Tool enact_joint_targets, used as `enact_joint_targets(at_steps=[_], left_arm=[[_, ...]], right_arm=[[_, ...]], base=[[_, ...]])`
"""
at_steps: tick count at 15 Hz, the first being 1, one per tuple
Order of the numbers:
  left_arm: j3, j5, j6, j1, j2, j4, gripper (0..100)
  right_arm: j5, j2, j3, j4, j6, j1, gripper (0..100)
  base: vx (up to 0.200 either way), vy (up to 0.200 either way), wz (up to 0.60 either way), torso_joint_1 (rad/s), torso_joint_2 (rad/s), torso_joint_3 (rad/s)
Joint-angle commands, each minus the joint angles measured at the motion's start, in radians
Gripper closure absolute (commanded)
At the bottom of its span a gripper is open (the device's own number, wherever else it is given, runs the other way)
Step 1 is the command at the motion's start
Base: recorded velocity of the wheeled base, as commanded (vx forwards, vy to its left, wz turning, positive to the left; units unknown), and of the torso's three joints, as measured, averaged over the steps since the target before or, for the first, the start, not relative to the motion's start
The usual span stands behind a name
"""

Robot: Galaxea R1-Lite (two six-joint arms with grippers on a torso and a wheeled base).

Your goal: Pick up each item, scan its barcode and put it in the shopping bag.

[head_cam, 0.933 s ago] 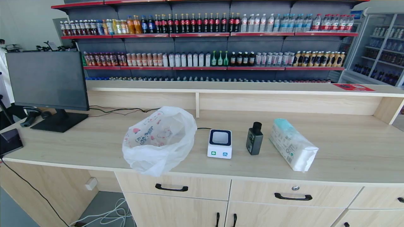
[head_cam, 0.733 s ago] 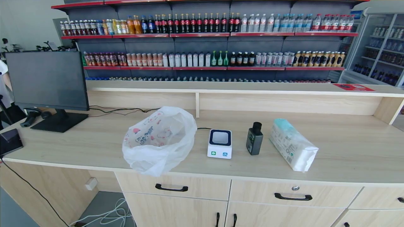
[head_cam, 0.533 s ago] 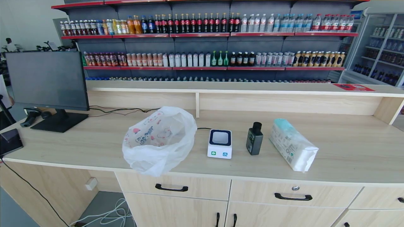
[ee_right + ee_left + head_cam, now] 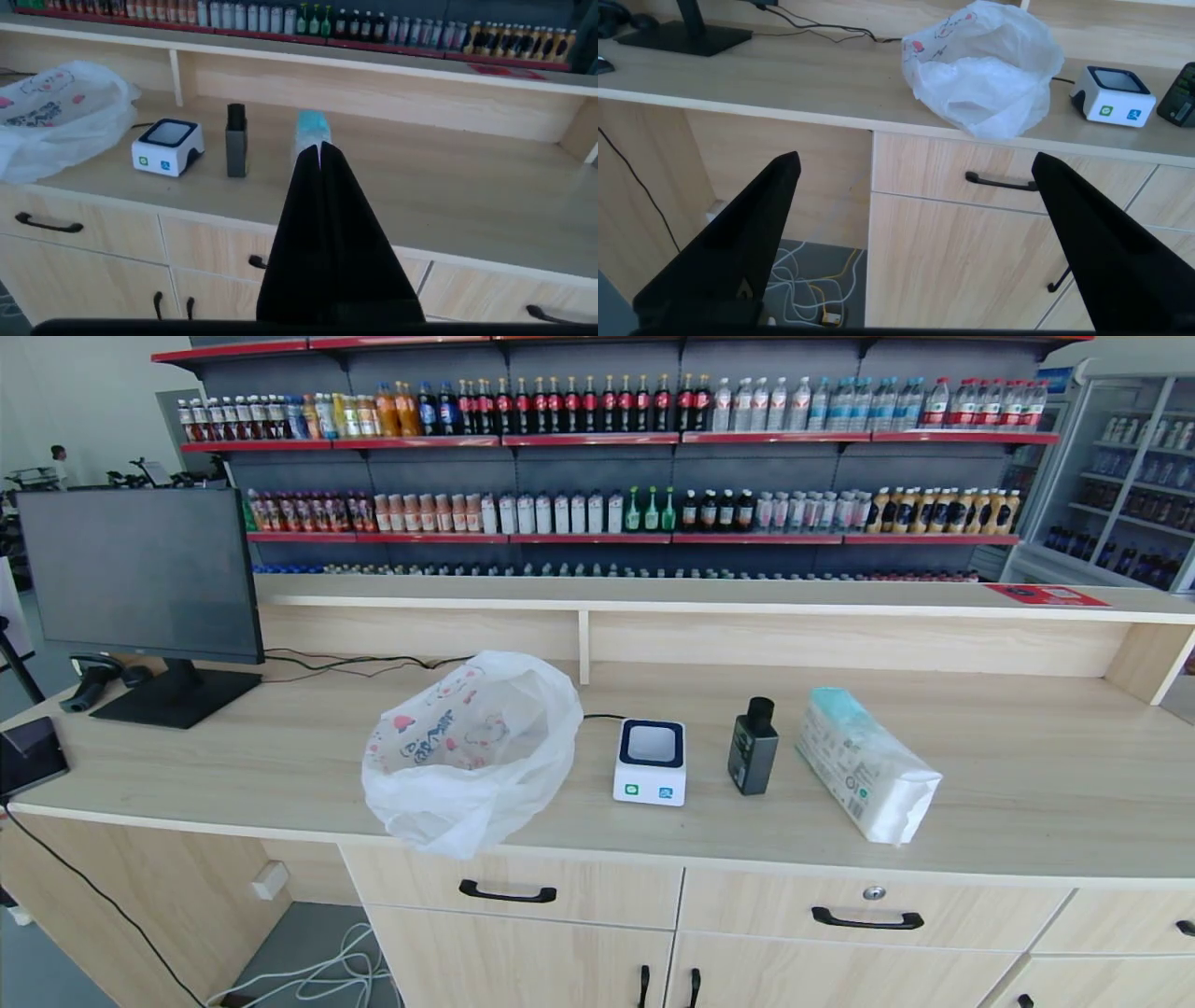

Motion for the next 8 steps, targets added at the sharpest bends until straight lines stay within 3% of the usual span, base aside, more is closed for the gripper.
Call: enact_joint_targets(at_steps=[1,3,5,8], left_arm=[[0.0,0.0,0.0,0.0,0.0,0.0,0],[0.0,0.0,0.0,0.0,0.0,0.0,0],[0.0,0.0,0.0,0.0,0.0,0.0,0],[0.0,0.0,0.0,0.0,0.0,0.0,0]], right_arm=[[0.008,0.568,-0.192,-0.427,-0.04,0.044,100],[-0.005,0.761,-0.192,-0.683,-0.103,0.115,100],[-0.105,0.88,-0.194,-0.79,-0.107,0.233,100],[-0.162,0.999,-0.2,-0.849,-0.093,0.431,100]], base=[[0.0,0.0,0.0,0.0,0.0,0.0],[0.0,0.0,0.0,0.0,0.0,0.0],[0.0,0.0,0.0,0.0,0.0,0.0],[0.0,0.0,0.0,0.0,0.0,0.0]])
